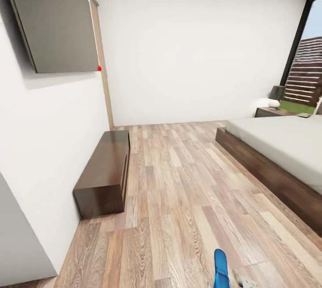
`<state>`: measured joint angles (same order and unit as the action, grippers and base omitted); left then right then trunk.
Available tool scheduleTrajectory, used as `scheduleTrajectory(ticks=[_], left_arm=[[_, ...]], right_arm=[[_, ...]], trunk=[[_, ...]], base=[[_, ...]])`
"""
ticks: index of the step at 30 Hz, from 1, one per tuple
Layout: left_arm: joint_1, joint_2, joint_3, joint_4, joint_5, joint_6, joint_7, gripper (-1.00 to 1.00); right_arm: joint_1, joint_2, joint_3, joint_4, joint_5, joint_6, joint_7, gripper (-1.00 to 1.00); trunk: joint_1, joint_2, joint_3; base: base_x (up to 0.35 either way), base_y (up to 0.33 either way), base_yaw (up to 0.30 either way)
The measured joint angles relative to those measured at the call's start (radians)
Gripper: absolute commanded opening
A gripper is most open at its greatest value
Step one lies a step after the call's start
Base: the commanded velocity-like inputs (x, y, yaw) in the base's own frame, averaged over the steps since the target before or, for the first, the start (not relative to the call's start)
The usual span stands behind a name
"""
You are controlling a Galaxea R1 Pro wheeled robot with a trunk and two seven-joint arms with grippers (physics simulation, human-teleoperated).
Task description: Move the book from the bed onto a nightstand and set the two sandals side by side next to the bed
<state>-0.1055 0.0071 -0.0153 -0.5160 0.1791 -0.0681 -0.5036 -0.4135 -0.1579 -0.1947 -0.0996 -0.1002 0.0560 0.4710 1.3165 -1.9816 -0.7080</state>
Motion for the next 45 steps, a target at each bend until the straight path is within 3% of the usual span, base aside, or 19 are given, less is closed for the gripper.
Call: scheduleTrajectory(ticks=[24,45], left_arm=[[0.0,0.0,-0.001,0.0,-0.002,0.0,0.0,1.0],[0.0,-0.008,-0.001,0.0,-0.002,0.0,-0.001,1.0]], right_arm=[[0.0,0.0,-0.001,0.0,-0.001,0.0,0.0,-1.0],[0.0,0.0,-0.002,0.0,-0.002,0.0,0.0,-1.0]], trunk=[[0.0,0.0,-0.002],[-0.08,0.147,0.064]], base=[[0.0,0.0,-0.282],[0.0,0.0,-0.243]])
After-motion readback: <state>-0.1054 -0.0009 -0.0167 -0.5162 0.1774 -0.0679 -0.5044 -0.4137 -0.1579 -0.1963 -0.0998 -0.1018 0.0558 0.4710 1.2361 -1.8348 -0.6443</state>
